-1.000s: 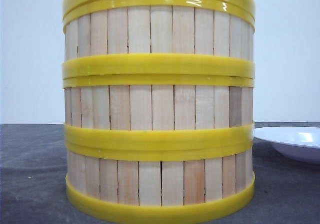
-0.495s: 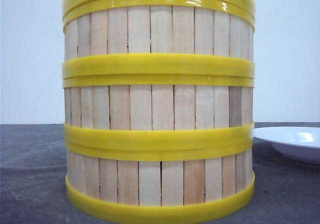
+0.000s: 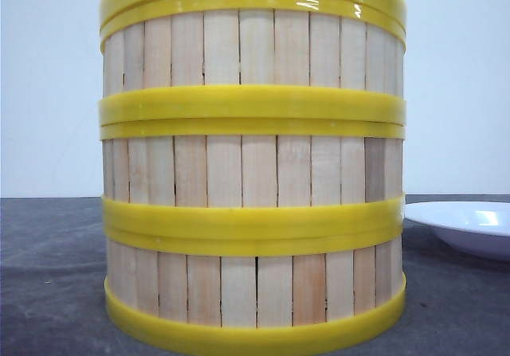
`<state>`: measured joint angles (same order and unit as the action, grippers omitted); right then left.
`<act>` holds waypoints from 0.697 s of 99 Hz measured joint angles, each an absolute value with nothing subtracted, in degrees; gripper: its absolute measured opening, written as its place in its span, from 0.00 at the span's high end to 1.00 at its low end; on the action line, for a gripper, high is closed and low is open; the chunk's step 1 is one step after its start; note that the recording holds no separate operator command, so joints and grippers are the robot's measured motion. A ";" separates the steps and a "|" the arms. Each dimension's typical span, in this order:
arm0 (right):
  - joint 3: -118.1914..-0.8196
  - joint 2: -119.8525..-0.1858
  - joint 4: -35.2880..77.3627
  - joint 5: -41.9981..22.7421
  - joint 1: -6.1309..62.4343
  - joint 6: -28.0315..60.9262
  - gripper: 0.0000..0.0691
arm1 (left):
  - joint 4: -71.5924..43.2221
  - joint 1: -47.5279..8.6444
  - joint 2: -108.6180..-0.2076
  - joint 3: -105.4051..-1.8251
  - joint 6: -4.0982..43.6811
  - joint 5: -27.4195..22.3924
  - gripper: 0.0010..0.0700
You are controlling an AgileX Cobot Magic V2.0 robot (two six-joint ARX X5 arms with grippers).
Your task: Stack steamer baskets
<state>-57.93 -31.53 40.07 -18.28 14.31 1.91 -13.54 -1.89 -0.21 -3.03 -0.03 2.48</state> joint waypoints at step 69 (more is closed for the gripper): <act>-14.81 -4.80 18.31 -3.84 0.54 3.25 0.99 | -13.54 -1.89 -0.21 -3.01 -0.03 2.48 0.98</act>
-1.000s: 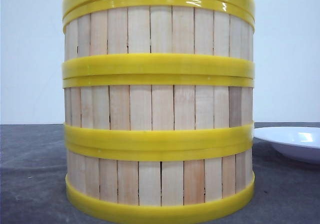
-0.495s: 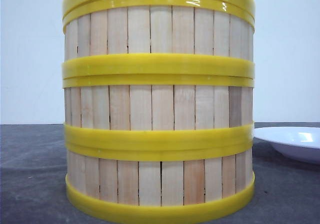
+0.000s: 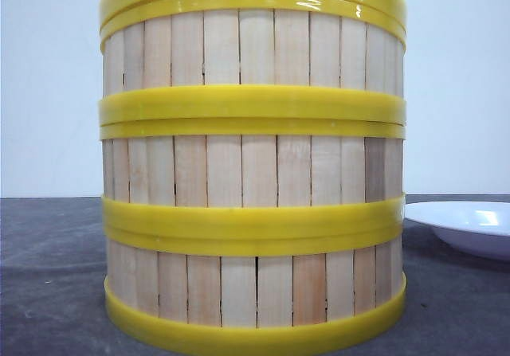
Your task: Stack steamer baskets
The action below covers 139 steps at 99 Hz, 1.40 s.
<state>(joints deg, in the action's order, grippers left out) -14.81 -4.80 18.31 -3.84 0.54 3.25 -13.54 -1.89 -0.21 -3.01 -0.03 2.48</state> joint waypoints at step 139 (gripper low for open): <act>-0.84 -0.30 9.48 -1.04 -3.11 2.07 0.99 | -13.47 -1.89 -0.21 -2.98 -0.03 2.44 0.98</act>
